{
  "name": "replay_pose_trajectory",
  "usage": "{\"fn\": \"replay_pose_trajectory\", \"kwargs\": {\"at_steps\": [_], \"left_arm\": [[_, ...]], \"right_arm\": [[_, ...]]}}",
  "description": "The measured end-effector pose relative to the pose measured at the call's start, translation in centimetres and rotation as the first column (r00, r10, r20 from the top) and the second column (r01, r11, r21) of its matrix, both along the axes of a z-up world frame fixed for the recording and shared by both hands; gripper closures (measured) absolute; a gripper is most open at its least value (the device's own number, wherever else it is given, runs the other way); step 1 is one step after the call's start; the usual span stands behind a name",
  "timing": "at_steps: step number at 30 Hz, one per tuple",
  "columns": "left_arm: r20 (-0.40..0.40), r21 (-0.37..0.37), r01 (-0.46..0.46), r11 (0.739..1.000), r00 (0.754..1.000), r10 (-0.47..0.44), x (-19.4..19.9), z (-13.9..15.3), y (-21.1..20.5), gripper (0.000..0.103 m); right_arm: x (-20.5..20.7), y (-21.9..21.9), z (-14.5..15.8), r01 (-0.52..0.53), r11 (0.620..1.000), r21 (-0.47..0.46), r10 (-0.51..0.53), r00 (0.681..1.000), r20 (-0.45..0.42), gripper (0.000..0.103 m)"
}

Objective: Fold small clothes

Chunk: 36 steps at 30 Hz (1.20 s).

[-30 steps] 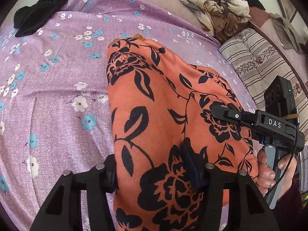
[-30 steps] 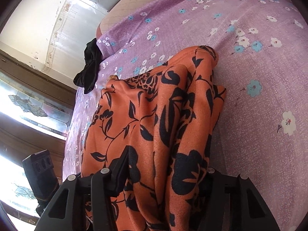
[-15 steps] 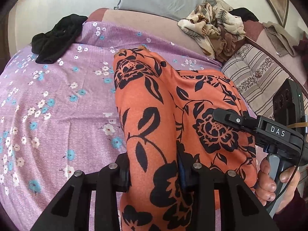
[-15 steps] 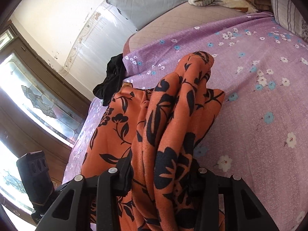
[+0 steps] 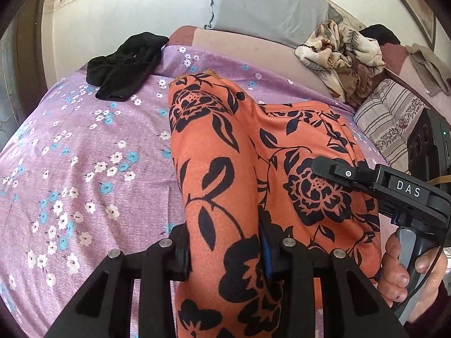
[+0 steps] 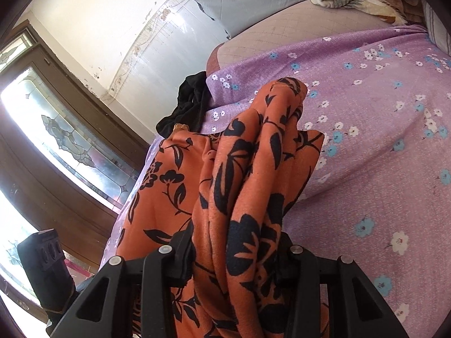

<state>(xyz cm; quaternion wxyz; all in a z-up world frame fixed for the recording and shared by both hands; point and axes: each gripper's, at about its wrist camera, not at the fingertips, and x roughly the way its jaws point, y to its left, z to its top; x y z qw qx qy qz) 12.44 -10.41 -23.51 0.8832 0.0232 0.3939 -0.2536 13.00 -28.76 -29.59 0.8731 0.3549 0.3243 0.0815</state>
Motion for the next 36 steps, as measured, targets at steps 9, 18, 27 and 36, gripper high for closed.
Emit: {"fn": "replay_pose_trajectory", "kwargs": {"at_steps": [9,18,27,36], "left_arm": [[-0.027,0.021,-0.023,1.000,0.999,0.023,1.6,-0.9,1.0,0.064],[-0.053,0.046,-0.021,0.999,0.998,0.023,2.0,-1.8,0.2,0.064],[-0.079,0.068,-0.029,0.997,0.996,0.034,2.2,-2.7,0.1,0.064],[-0.096,0.076,-0.040,0.996,0.994,0.047,2.5,-3.1,0.1,0.063]], "right_arm": [[2.1,1.6,-0.8,-0.035,0.999,-0.020,0.035,0.999,-0.024,0.060],[2.8,1.2,-1.7,-0.036,0.999,-0.006,0.035,0.997,-0.074,0.060],[3.2,1.6,-2.7,-0.034,0.999,-0.013,0.032,0.993,-0.115,0.060],[3.5,1.6,-3.2,-0.025,1.000,-0.005,0.024,0.990,-0.136,0.060]]}}
